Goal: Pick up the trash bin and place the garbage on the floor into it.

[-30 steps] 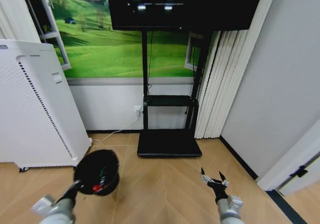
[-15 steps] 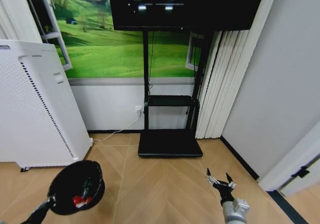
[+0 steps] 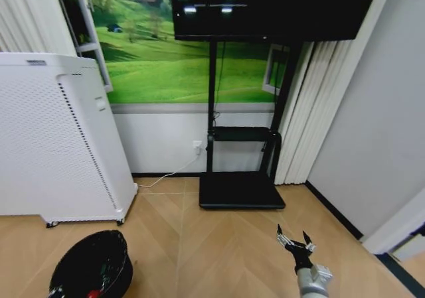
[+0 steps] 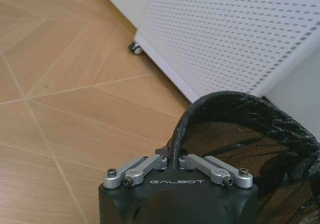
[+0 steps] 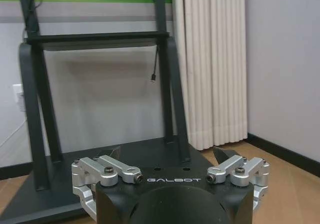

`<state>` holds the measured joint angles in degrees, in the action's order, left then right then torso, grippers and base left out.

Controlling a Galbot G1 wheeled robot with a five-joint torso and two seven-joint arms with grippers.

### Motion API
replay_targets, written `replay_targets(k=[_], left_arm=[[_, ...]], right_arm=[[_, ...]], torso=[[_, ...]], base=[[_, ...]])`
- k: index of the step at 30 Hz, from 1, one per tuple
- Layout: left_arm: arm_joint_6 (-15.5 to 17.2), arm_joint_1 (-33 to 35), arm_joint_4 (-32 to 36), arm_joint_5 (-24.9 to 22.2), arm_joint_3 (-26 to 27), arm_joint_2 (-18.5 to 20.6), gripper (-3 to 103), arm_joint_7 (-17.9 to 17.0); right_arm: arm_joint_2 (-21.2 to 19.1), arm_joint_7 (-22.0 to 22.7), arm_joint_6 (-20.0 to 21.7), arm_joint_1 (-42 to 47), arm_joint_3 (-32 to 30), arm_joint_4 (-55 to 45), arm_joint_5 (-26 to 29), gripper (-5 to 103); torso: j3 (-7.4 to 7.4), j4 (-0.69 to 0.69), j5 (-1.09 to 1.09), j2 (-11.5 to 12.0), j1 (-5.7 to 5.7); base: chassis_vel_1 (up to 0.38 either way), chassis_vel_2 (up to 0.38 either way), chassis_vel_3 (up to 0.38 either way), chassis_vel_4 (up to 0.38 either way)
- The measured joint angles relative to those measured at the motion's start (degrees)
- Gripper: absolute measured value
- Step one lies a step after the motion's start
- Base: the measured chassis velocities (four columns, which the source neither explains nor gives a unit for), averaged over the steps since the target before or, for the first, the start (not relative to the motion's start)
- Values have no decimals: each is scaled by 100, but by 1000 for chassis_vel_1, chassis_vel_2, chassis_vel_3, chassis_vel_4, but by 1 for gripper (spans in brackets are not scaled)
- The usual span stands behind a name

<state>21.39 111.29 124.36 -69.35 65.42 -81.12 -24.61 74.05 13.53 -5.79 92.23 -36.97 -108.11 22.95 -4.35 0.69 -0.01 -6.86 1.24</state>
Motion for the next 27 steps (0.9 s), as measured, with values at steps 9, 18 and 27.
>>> replay_targets(k=[9, 18, 27], left_arm=[[19, 79, -113, 158, -320, -152, 4, -162], [97, -13, -256, 346, -840, -196, 4, -264], [50, 320, -179, 588, -981, -188, 4, -277]], right_arm=[[-47, -57, -207, -127, 74, 136, 21, 100], [-89, -65, -251, -104, 61, 156, 41, 100], [-114, -43, -194, -250, 111, 194, 108, 100]], torso=[[1, 0, 1, 0, 0], [0, 2, 1, 0, 0], [1, 0, 1, 0, 0]], base=[[226, 211, -232, -237], [-32, -13, 30, 28], [-11, -9, 7, 7]])
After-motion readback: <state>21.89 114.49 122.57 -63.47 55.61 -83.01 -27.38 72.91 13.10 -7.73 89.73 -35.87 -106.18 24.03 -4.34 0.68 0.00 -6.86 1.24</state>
